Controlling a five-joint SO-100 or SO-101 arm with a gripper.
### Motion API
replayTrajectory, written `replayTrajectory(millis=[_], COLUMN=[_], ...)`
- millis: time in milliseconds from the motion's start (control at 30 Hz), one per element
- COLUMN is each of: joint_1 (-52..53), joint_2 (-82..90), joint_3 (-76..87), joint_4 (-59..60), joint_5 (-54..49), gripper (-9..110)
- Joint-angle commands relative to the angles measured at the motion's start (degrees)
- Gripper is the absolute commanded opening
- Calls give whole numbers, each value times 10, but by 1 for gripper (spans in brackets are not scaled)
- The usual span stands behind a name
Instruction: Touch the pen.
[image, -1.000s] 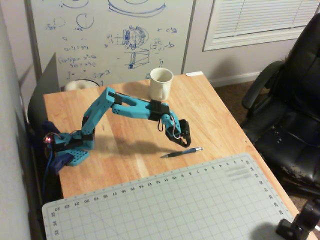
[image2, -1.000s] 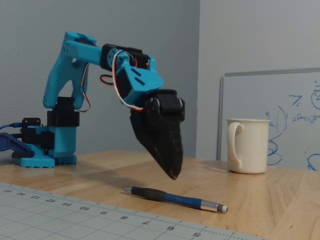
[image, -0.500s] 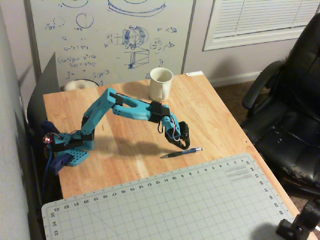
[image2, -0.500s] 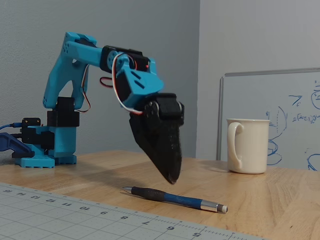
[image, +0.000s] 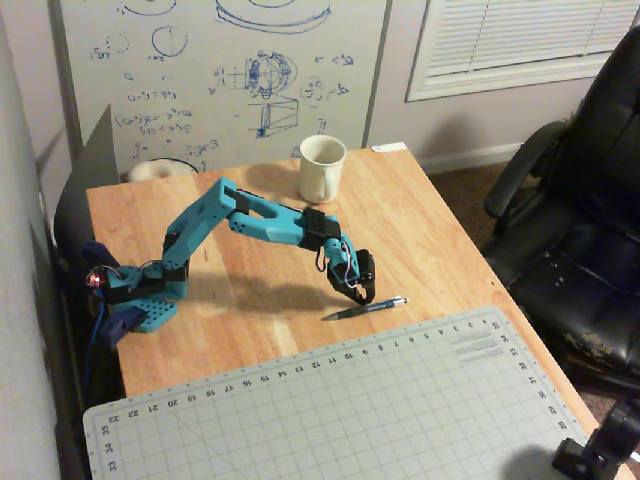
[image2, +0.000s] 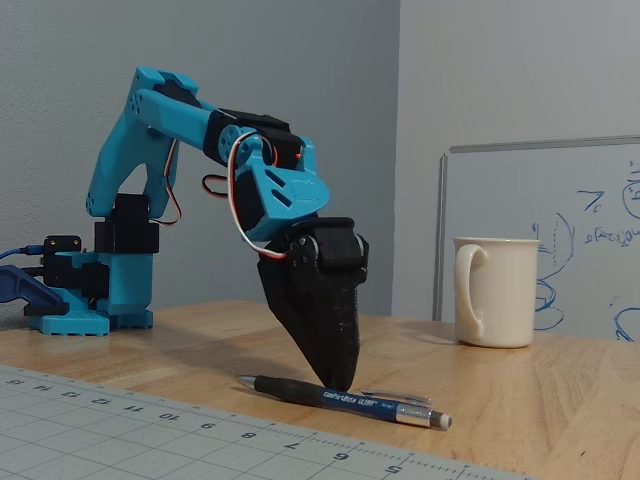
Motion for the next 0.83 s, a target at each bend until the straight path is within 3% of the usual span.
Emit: replayTrajectory(millis=[0, 800], joint_1=[-7, 2], joint_2=[22, 61], joint_3=[-48, -41], joint_4=[-6, -4], joint_5=[-4, -3], gripper=[1, 1])
